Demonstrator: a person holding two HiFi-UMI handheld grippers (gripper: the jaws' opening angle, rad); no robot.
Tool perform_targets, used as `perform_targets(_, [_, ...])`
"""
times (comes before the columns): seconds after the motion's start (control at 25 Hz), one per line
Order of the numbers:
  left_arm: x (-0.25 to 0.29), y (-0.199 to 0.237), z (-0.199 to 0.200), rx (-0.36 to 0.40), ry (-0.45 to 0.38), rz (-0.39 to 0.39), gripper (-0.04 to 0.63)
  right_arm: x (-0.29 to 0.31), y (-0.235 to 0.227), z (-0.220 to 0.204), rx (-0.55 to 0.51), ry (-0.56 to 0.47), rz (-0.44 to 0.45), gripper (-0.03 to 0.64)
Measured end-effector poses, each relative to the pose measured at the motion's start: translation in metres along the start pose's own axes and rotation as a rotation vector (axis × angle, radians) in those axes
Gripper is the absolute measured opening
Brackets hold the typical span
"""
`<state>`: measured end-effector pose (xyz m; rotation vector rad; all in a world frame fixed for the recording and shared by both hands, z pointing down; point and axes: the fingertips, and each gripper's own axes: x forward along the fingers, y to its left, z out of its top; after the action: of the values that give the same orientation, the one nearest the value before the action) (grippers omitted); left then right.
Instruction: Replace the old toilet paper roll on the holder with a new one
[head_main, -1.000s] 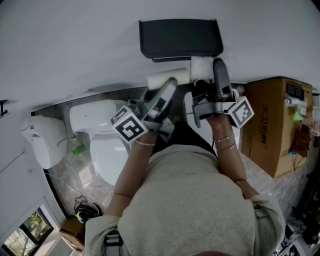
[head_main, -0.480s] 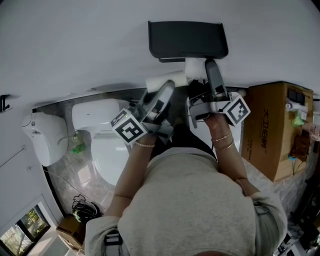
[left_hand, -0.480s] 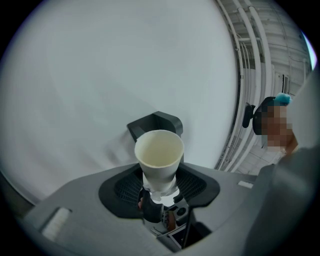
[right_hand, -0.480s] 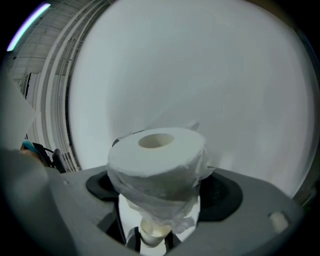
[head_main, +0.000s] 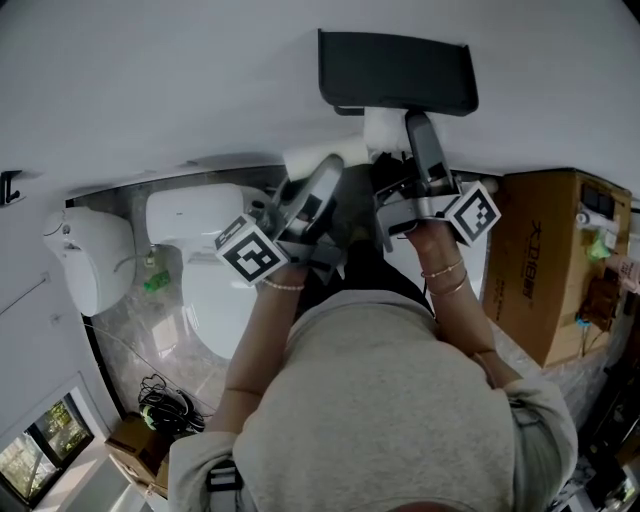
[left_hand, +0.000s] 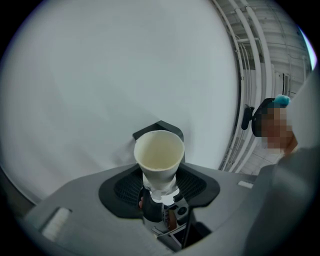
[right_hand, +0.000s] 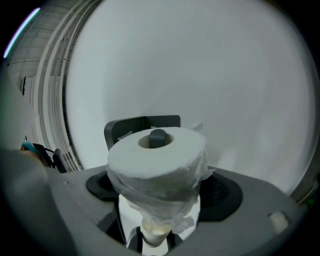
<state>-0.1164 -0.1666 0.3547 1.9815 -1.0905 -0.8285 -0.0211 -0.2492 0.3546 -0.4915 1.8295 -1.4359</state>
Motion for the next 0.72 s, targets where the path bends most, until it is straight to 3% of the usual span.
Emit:
perform_targets(0.56, [-0.005, -0.002, 0.0005, 0.018, -0.028, 0.027, 0.209, 0.0032, -0.0041, -0.0033, 0.035, 0.022, 0.007, 0.445])
perform_targets(0.72, [-0.0069, -0.0051, 0.0009, 0.025, -0.023, 0.021, 0.209, 0.0032, -0.0021, -0.0055, -0.001, 0.035, -0.009, 0.445])
